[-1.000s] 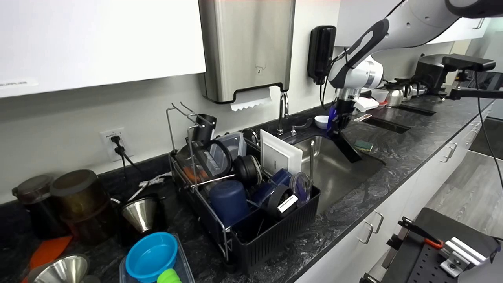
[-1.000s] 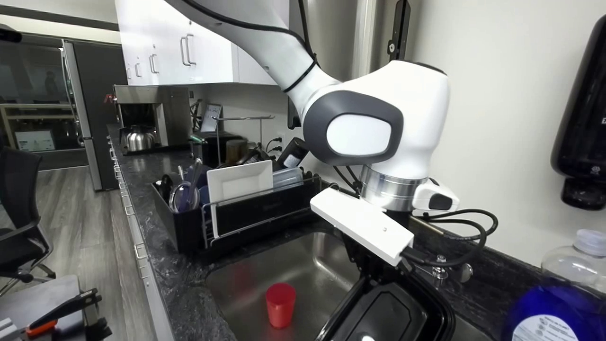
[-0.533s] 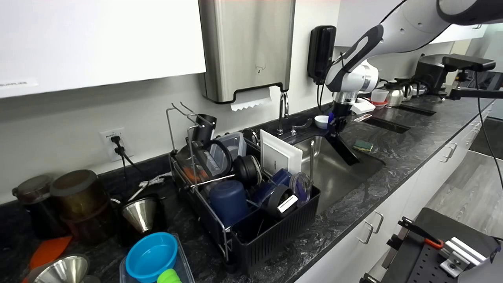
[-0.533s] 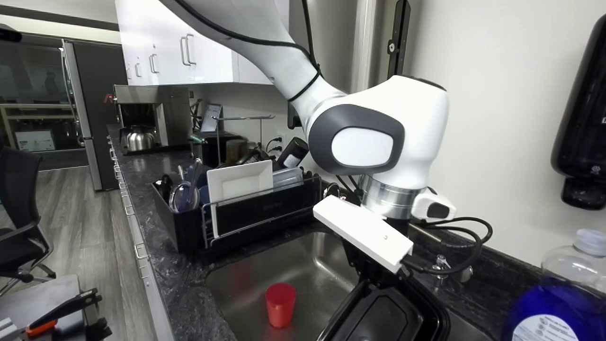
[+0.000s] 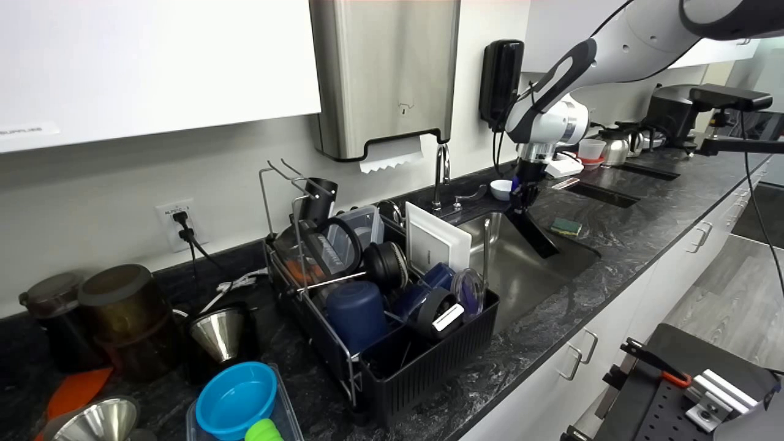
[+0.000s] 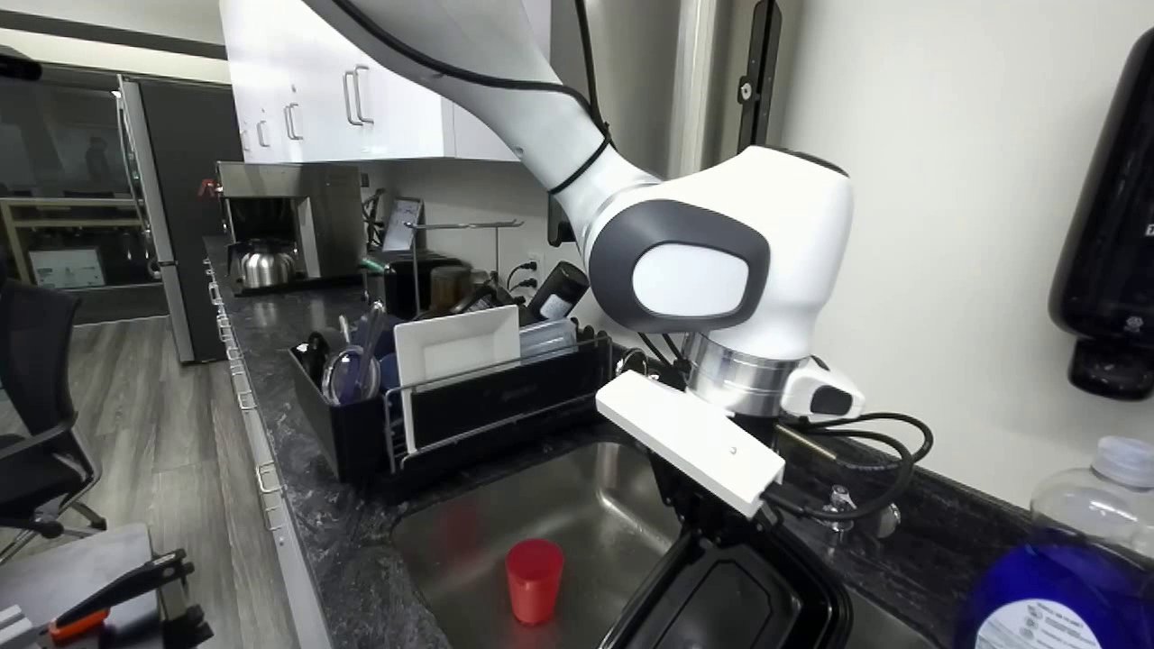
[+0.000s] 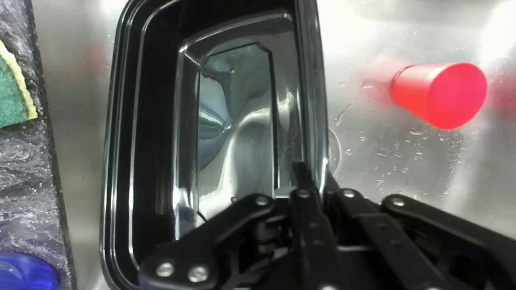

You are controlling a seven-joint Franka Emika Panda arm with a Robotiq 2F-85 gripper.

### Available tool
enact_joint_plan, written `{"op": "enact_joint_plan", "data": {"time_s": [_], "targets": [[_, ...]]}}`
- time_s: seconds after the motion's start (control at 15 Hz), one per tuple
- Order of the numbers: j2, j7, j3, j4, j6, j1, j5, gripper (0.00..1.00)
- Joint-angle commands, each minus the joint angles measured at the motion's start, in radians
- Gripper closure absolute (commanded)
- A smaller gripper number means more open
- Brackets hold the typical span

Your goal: Remove the black lunchbox from the dish rack and place it in the sink

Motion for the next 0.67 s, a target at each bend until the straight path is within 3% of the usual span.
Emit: {"op": "enact_joint_plan", "data": {"time_s": [0.0, 0.6], "targets": [[-0.001, 0.011, 0.023, 0.002, -0.001, -0.021, -0.017, 0.93], [0.036, 0.048, 0.018, 0.017, 0.004, 0.011, -0.075, 0.98]]}}
